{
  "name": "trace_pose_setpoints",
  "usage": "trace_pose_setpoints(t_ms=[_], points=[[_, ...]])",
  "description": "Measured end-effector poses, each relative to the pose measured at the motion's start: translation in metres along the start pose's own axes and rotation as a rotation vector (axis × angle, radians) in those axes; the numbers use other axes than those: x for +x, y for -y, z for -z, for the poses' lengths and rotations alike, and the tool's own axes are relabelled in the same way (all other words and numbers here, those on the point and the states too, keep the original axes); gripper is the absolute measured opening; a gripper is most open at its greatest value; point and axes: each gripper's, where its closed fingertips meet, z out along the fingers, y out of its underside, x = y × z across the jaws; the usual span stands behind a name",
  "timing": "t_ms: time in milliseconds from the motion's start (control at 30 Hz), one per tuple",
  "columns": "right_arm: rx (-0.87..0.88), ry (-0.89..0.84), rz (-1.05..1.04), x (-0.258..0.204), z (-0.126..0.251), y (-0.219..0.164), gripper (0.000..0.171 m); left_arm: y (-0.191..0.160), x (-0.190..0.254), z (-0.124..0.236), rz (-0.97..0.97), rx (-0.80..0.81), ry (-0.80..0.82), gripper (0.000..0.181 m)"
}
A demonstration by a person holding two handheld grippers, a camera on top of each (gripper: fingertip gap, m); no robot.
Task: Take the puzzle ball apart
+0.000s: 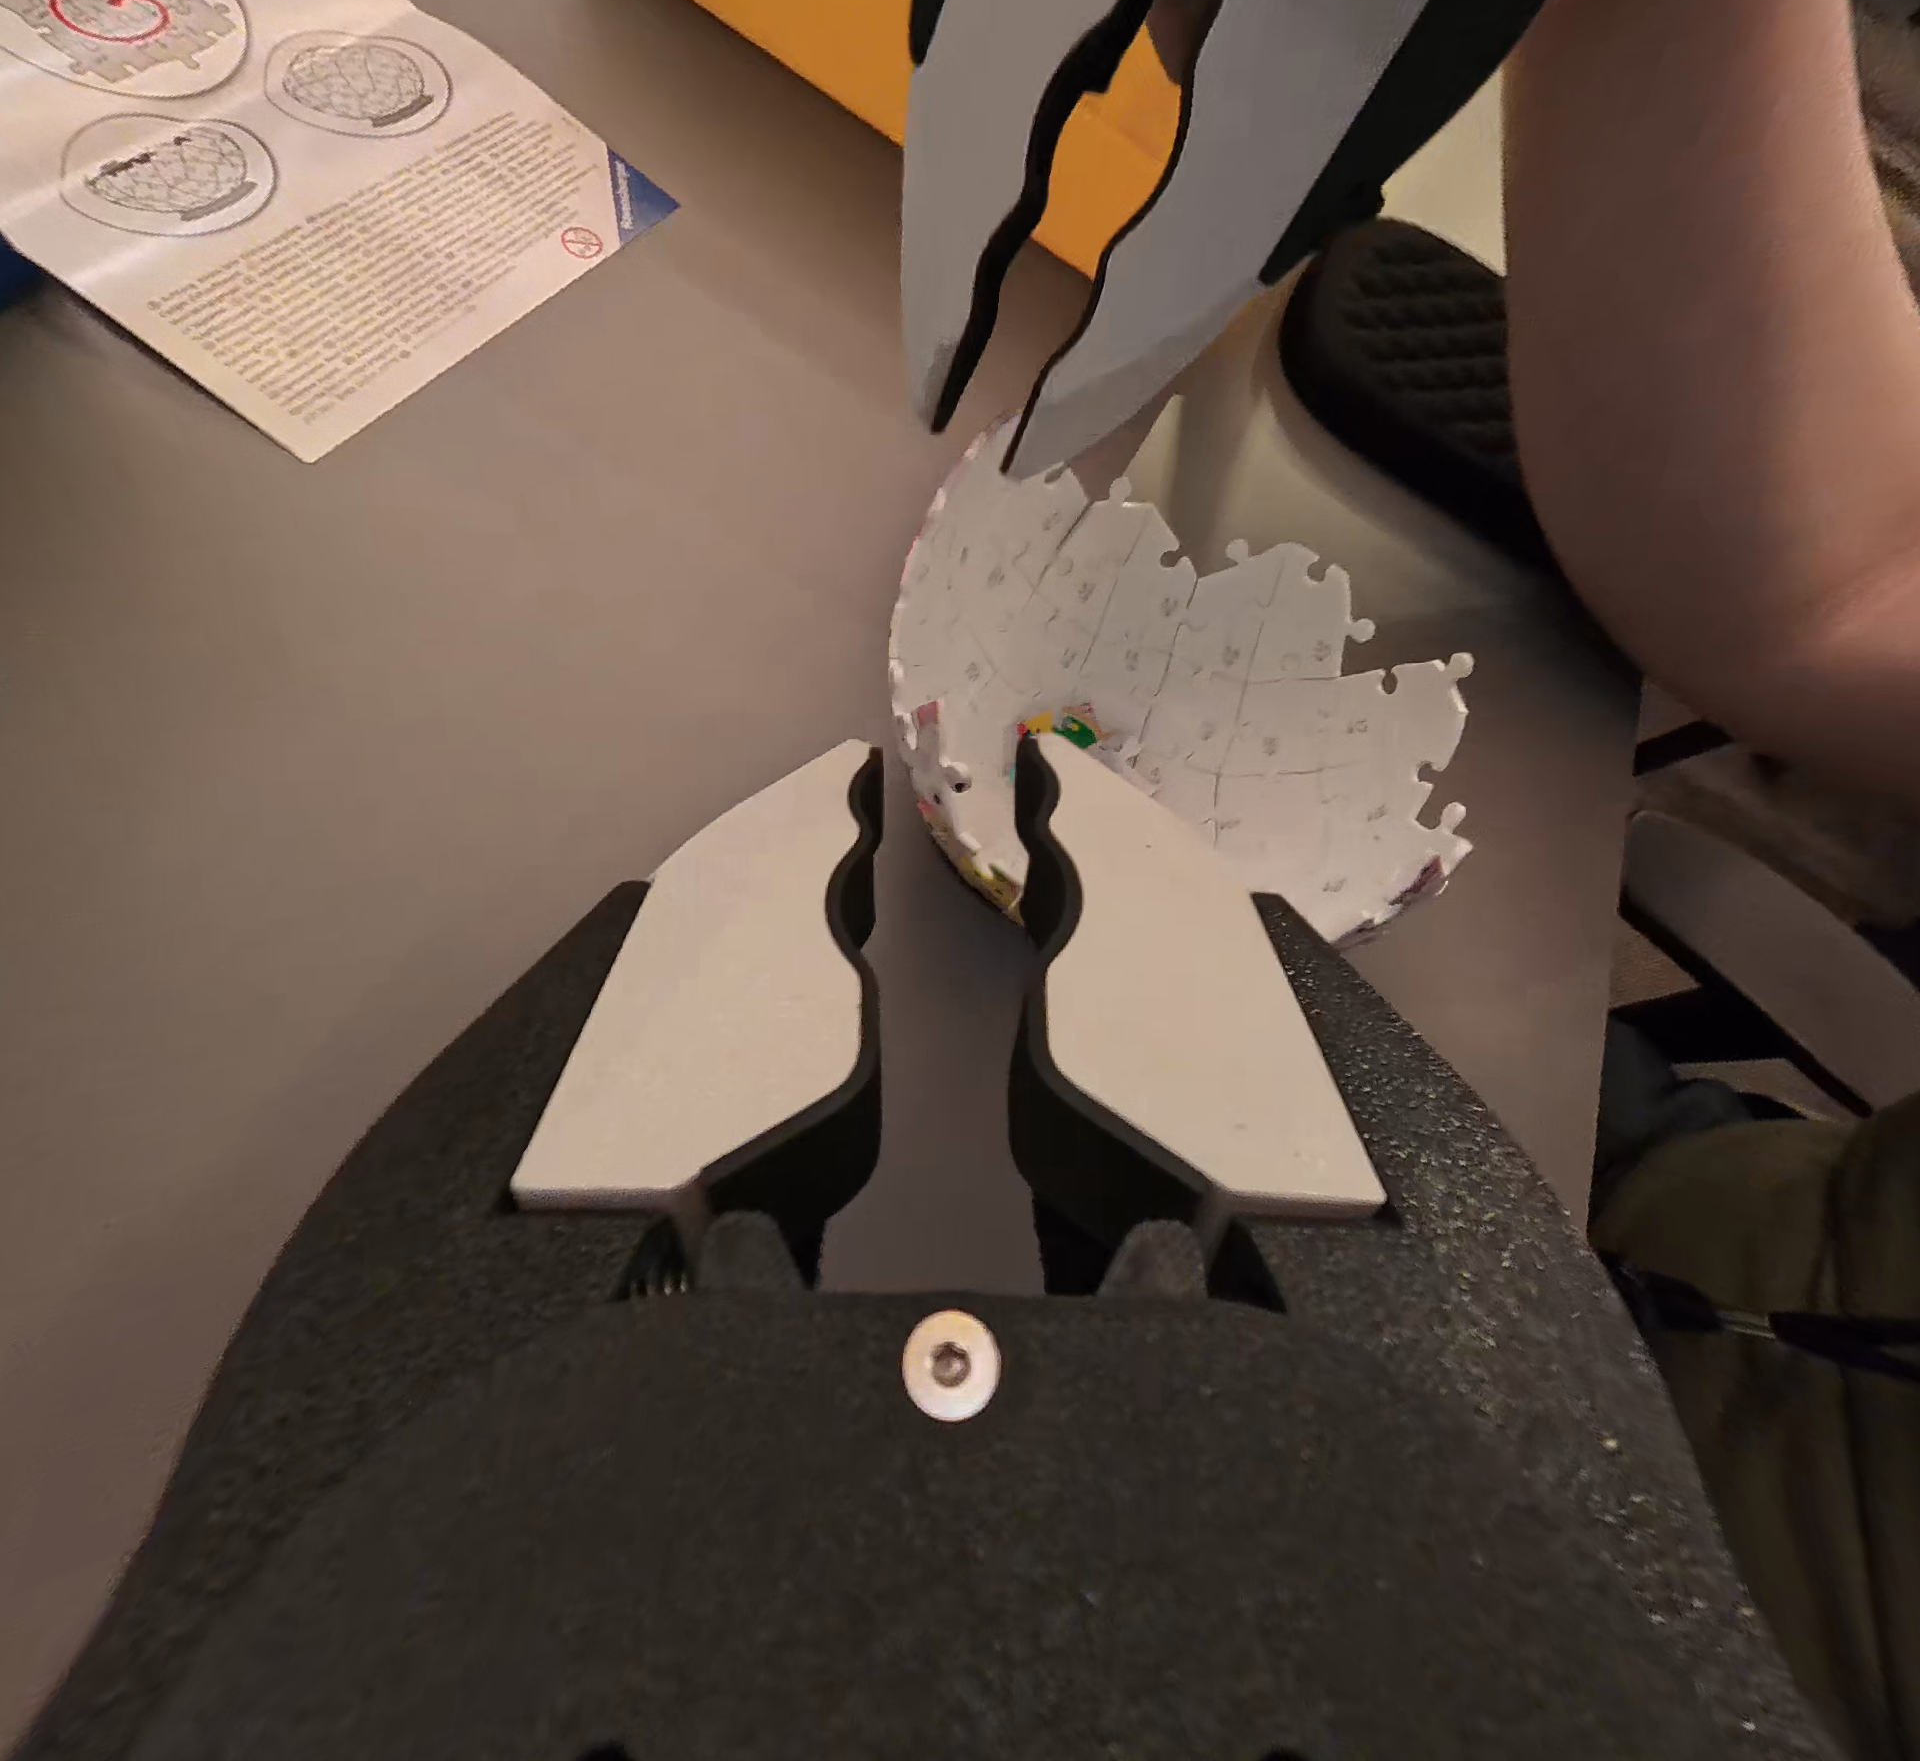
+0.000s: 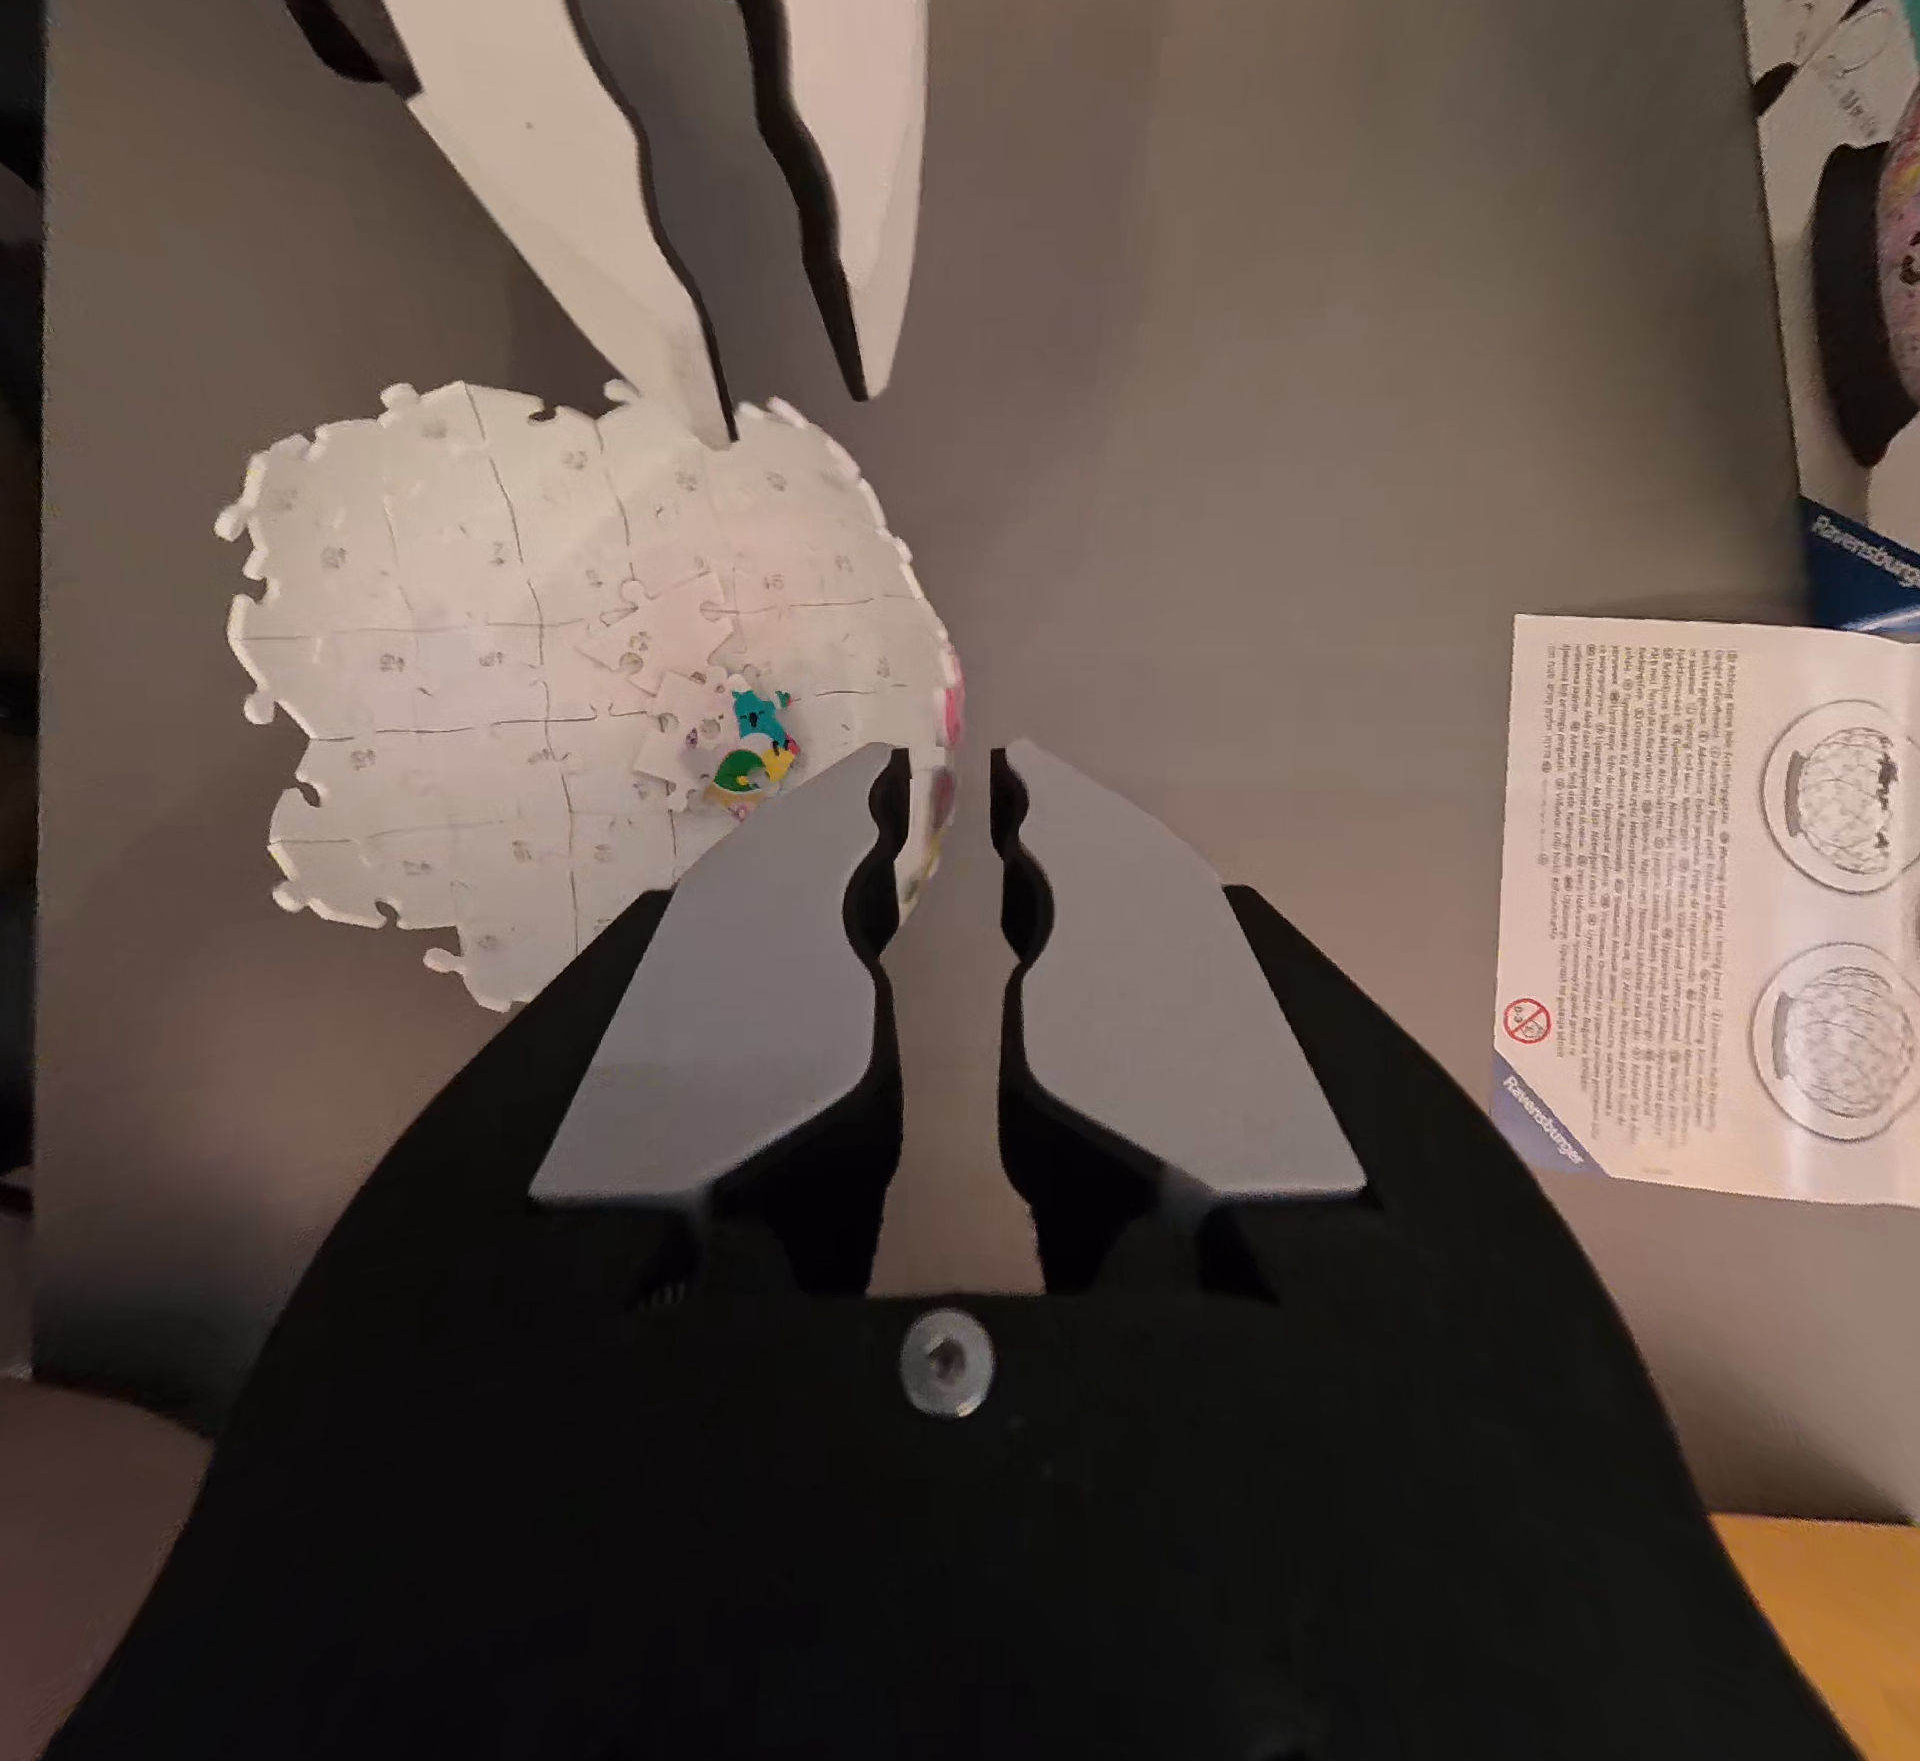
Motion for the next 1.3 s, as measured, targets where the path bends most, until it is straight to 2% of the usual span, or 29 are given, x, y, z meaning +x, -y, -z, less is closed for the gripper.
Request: trace_pose_setpoints(t_ms=[133,233,567,700,800,933,1033,1100,1167,1233,1300], points=[[-0.073,-0.026,-0.045,0.004,-0.01,-0.002,0.008,0.0,-0.001,-0.007,-0.024,0.008,-0.003,0.024],[-0.064,0.005,-0.133,0.003,-0.013,0.003,0.005,-0.001,0.0,-0.012,-0.054,-0.007,0.0,0.024],[-0.025,0.298,-0.442,-0.006,-0.02,-0.009,0.008,-0.002,-0.001,-0.02,-0.102,-0.026,0.002,0.024],[0.037,0.355,-0.433,-0.009,-0.017,0.001,0.011,0.012,-0.001,-0.019,-0.108,0.0,-0.015,0.026],[0.11,0.283,-0.383,-0.001,-0.005,0.01,0.016,0.022,-0.005,-0.023,-0.133,-0.01,-0.018,0.033],[0.17,0.047,-0.253,0.005,0.021,0.006,0.017,0.031,-0.009,-0.03,-0.199,-0.019,-0.04,0.04],[0.282,-0.088,-0.101,-0.011,0.026,0.008,0.031,0.035,0.002,-0.034,-0.252,-0.011,-0.113,0.04],[0.254,-0.251,-0.099,-0.002,0.022,-0.005,0.037,0.034,0.004,-0.038,-0.307,-0.024,-0.114,0.04],[0.228,-0.299,-0.155,0.001,0.015,-0.015,0.027,0.03,0.001,-0.042,-0.378,-0.06,-0.082,0.036],[0.223,-0.259,-0.191,-0.004,0.006,-0.017,0.008,0.027,0.001,-0.045,-0.45,-0.089,-0.067,0.03],[0.186,-0.243,-0.225,-0.006,0.002,-0.02,0.004,0.028,0.002,-0.049,-0.484,-0.102,-0.074,0.028]])
